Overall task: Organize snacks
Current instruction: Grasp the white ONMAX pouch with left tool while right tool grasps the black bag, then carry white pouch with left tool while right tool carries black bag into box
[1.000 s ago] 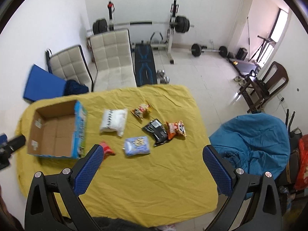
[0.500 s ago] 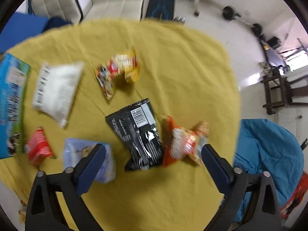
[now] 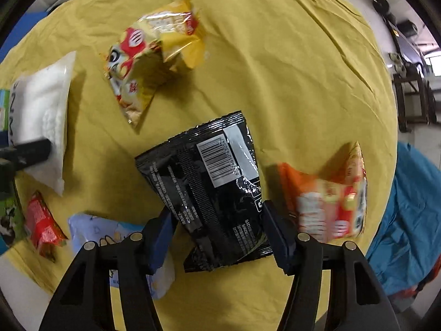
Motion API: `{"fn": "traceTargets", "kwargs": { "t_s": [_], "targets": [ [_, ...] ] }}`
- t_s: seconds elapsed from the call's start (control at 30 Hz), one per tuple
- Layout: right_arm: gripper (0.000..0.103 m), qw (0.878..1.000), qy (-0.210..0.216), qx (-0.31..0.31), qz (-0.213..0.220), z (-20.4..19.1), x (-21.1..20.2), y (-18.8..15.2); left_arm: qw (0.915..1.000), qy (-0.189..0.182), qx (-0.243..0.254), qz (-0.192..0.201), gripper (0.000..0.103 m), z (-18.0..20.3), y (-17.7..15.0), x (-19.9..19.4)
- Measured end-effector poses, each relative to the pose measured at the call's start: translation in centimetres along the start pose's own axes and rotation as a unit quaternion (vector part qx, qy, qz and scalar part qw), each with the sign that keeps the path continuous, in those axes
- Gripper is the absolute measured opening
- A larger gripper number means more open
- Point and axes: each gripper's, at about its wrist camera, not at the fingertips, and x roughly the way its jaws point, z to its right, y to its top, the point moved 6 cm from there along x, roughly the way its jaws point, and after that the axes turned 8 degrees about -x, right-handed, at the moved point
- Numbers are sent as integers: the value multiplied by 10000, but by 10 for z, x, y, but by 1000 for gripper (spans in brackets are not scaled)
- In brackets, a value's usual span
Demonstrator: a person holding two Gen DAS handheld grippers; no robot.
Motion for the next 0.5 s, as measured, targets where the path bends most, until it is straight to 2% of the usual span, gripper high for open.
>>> {"fn": "traceTargets", "kwargs": {
  "t_s": [0.2, 0.33, 0.47, 0.5],
  "targets": [
    [64, 9984, 403, 387, -96, 26, 15, 0, 9994, -250, -63, 216, 91, 1, -6, 6],
    [64, 9956, 715, 595, -138, 40, 20, -2, 9991, -253, 32, 349, 90, 0, -16, 3],
    [63, 9947, 782, 643, -193, 49, 34, -3, 9983, -447, -141, 359, 85, -3, -26, 6],
    [59, 9951, 728, 635, -188, 48, 27, -7, 9982, -446, -126, 376, 84, -6, -28, 6]
  ]
}}
